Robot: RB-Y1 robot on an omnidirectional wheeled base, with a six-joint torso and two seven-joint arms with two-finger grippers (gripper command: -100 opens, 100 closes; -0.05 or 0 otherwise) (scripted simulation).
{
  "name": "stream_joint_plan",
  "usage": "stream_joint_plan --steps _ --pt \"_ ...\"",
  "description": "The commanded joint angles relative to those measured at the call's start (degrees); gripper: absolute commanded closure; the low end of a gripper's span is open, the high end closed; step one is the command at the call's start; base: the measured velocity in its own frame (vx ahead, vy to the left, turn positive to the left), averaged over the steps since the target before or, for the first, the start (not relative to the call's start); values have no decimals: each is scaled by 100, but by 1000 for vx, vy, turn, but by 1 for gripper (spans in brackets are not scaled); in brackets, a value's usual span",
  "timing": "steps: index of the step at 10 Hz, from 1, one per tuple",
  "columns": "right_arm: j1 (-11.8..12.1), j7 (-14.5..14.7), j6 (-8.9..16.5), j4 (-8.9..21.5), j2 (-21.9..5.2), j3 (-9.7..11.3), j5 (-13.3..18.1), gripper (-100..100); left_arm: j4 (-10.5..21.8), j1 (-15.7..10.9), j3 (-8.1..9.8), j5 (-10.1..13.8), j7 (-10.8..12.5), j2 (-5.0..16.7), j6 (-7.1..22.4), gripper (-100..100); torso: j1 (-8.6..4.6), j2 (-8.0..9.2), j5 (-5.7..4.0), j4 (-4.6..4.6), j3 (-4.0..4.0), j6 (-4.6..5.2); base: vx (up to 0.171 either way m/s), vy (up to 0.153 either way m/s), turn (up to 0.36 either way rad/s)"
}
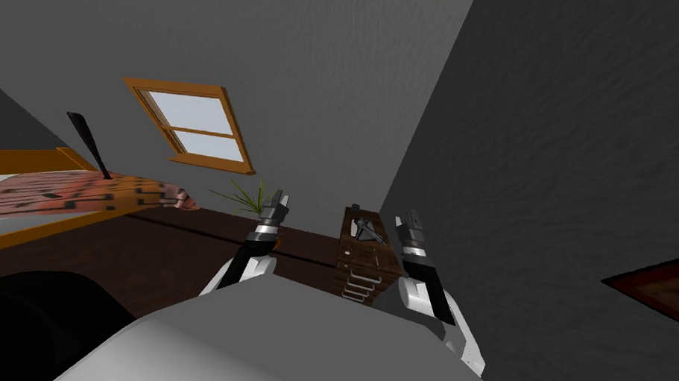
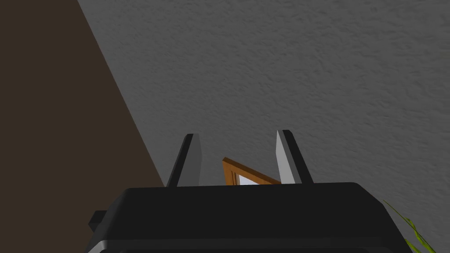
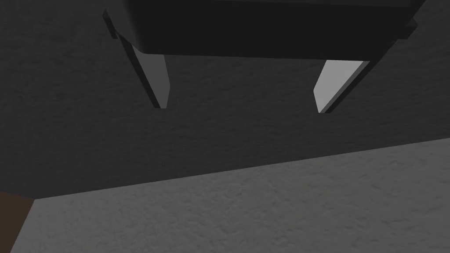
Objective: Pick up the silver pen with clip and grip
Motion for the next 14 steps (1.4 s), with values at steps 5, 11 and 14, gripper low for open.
stream_joint_plan --steps 5,11,14 --pt "-508 -714 829 815 -178 -72 -318 -100 0 0 0 0 0 0 0 0 -9 -3 -1 0 -1 -1 10 71 -125" --pt "-937 -1342 1731 1524 -297 -140 -639 -100 0 0 0 0 0 0 0 0 -9 -4 -1 -1 -2 -1 10 57 -89" --pt "-1076 -1554 2119 1769 -337 -167 -758 -100 0 0 0 0 0 0 0 0 -14 -6 -3 -1 -4 -1 13 43 -72"
